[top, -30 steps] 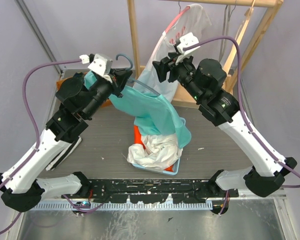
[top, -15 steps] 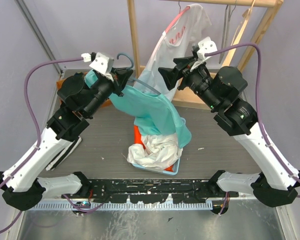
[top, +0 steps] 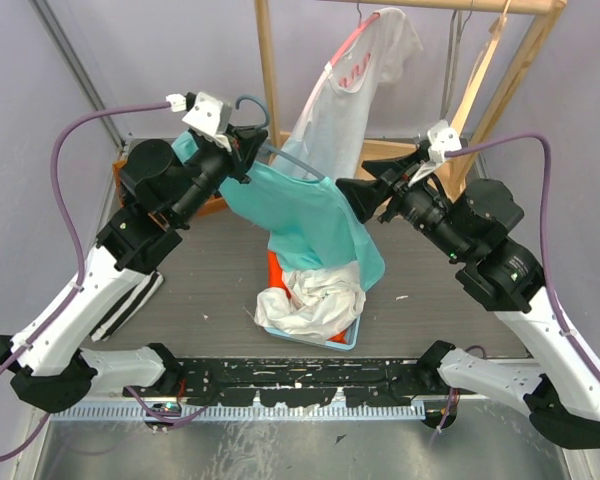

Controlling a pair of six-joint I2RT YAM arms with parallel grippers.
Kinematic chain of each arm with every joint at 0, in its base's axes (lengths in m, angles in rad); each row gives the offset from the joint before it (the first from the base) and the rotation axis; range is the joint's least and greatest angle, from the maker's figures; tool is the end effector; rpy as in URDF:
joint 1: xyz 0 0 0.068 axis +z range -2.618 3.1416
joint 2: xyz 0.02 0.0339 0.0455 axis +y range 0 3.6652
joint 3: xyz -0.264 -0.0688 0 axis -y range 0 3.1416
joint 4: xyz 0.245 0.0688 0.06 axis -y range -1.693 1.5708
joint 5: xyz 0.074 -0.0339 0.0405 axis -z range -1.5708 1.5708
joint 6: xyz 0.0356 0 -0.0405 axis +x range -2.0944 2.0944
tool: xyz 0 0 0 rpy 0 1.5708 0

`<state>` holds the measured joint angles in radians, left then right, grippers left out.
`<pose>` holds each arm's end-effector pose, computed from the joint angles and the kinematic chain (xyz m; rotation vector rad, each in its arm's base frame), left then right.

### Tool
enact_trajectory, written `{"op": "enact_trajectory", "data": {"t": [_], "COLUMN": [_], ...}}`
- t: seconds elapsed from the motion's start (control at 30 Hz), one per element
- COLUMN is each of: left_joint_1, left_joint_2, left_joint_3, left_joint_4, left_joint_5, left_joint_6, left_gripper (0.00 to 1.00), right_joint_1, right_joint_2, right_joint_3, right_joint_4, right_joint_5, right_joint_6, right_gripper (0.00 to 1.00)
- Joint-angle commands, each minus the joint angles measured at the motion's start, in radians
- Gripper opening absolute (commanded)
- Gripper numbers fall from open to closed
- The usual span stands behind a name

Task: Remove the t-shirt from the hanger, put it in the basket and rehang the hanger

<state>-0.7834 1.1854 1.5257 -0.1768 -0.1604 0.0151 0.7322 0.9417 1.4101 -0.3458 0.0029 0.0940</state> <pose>0.1736 -0.1649 0.5142 0.4291 1.3638 -0.5226 0.1228 0.1102 0.5045 -0.4631 1.4093 0.6715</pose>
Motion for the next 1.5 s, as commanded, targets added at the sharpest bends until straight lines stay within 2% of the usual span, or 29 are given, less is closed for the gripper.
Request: {"op": "enact_trajectory", "data": {"t": [0.0,0.4,0.67,0.8,0.87,0.93,1.07,1.13,1.47], "left_joint_1": [0.0,0.0,0.0,0.0,0.0,0.001,0.0,0.0,0.0], "left_joint_2": [0.024,0.066,0.048,0.046,0.044,0.043,0.049,0.051,0.06], "left_joint_3": [0.079,0.148,0.148,0.147,0.147,0.148,0.162,0.172,0.203], "left_joint_4": [0.021,0.026,0.02,0.022,0.028,0.035,0.036,0.036,0.069], "left_joint_5": [-0.03,-0.038,-0.05,-0.07,-0.073,-0.079,-0.085,-0.085,-0.166], "left_joint_6": [0.016,0.021,0.029,0.041,0.044,0.046,0.052,0.052,0.049], "left_gripper": [0.0,0.0,0.0,0.0,0.0,0.0,0.0,0.0,0.0], "right_joint_1": [0.006,0.007,0.007,0.006,0.007,0.007,0.007,0.007,0.006], "right_joint_2": [-0.048,-0.122,-0.147,-0.161,-0.167,-0.172,-0.192,-0.199,-0.24], "right_joint_3": [-0.04,-0.169,-0.223,-0.236,-0.241,-0.249,-0.273,-0.286,-0.402], "right_joint_4": [0.018,-0.036,-0.05,-0.067,-0.078,-0.086,-0.095,-0.097,-0.153], "right_joint_5": [-0.04,0.028,0.066,0.073,0.079,0.085,0.101,0.117,0.245], "right_joint_6": [0.038,0.029,0.028,0.032,0.033,0.032,0.035,0.037,0.094], "right_gripper": [0.65,0.63,0.48,0.44,0.36,0.33,0.1,0.04,0.03]}}
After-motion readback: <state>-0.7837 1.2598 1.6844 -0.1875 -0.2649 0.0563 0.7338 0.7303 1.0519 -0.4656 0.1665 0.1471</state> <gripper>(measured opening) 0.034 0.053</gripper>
